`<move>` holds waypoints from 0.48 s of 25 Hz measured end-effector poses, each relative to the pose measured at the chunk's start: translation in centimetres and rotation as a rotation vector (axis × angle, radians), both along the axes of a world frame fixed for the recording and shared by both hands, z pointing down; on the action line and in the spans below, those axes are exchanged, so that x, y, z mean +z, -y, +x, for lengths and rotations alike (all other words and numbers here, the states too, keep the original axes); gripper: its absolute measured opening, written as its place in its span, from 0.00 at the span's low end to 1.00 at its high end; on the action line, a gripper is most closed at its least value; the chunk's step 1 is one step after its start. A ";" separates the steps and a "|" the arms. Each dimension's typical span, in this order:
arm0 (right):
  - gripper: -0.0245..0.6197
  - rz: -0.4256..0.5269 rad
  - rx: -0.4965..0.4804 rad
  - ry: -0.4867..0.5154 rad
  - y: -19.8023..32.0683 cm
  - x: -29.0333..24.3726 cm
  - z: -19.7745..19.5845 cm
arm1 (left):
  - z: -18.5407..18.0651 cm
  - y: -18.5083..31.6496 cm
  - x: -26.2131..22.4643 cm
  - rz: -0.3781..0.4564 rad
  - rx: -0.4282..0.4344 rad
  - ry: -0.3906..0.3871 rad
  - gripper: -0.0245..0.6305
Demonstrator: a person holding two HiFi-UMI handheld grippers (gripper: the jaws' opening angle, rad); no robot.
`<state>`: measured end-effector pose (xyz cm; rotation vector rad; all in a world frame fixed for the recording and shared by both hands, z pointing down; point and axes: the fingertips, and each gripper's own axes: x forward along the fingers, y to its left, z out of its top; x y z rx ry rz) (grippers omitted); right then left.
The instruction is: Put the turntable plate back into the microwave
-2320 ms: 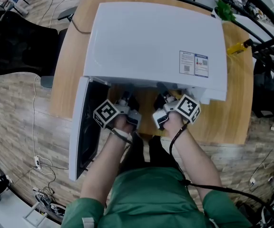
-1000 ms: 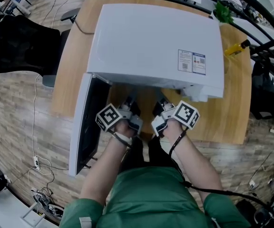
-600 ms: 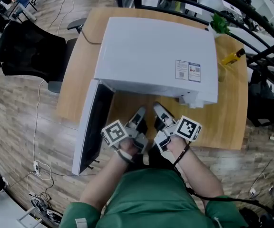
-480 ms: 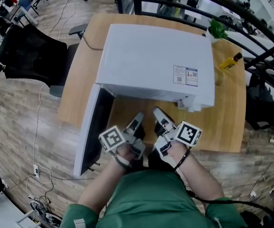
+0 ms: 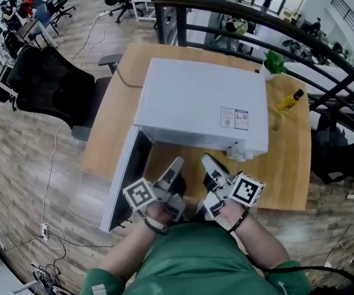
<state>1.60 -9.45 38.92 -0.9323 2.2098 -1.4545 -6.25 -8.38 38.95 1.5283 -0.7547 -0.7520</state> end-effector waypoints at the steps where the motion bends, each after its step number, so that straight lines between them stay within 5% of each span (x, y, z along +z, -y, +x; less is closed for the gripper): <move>1: 0.08 0.006 0.001 0.008 0.0 -0.5 0.0 | 0.0 0.0 -0.5 0.007 -0.005 -0.004 0.15; 12: 0.08 0.059 0.016 0.045 0.2 -4.5 0.5 | -0.3 0.6 -4.0 0.071 -0.026 -0.011 0.14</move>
